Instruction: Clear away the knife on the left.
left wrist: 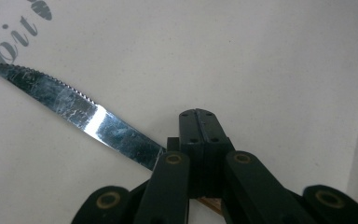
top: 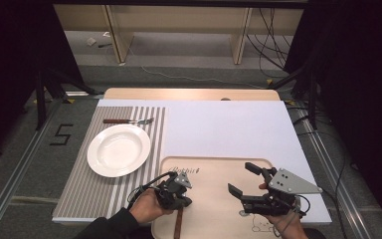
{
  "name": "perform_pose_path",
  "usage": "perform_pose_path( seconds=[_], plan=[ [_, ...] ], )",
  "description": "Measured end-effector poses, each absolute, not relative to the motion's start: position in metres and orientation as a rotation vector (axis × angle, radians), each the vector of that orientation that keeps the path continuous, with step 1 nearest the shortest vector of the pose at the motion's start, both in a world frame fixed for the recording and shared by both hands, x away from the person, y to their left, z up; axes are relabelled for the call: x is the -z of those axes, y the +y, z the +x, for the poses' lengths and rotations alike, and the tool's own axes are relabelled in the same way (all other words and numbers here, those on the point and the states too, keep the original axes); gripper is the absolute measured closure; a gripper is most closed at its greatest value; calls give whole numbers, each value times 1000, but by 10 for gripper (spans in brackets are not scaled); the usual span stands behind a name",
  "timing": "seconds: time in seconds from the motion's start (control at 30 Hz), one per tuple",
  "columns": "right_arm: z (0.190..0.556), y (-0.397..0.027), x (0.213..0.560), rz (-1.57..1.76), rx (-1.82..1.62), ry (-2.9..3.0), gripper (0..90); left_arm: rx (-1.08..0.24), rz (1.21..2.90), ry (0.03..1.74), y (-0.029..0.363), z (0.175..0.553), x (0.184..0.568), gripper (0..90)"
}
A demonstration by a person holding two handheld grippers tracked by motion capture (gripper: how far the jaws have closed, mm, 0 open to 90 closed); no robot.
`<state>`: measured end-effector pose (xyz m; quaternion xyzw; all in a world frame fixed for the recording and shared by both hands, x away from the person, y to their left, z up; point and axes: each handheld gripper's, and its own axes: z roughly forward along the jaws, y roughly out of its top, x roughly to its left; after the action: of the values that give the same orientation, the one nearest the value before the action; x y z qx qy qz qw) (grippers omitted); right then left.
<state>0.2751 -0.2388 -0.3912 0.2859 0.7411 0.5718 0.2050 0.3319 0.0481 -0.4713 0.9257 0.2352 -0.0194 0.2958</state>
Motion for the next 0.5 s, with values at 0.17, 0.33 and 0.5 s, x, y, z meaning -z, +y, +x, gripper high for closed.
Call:
perform_pose_path(
  seconds=[0.17, 0.33, 0.5],
  plan=[
    [275, -239, 391, 796, -1594, 2066, 189, 50, 2483, 625, 50, 332, 470, 890],
    [275, -239, 391, 796, -1595, 2065, 190, 98, 2493, 612, 50, 328, 470, 895],
    [275, -239, 391, 795, -1595, 2065, 190, 111, 2535, 590, 52, 327, 468, 896]
  ],
)
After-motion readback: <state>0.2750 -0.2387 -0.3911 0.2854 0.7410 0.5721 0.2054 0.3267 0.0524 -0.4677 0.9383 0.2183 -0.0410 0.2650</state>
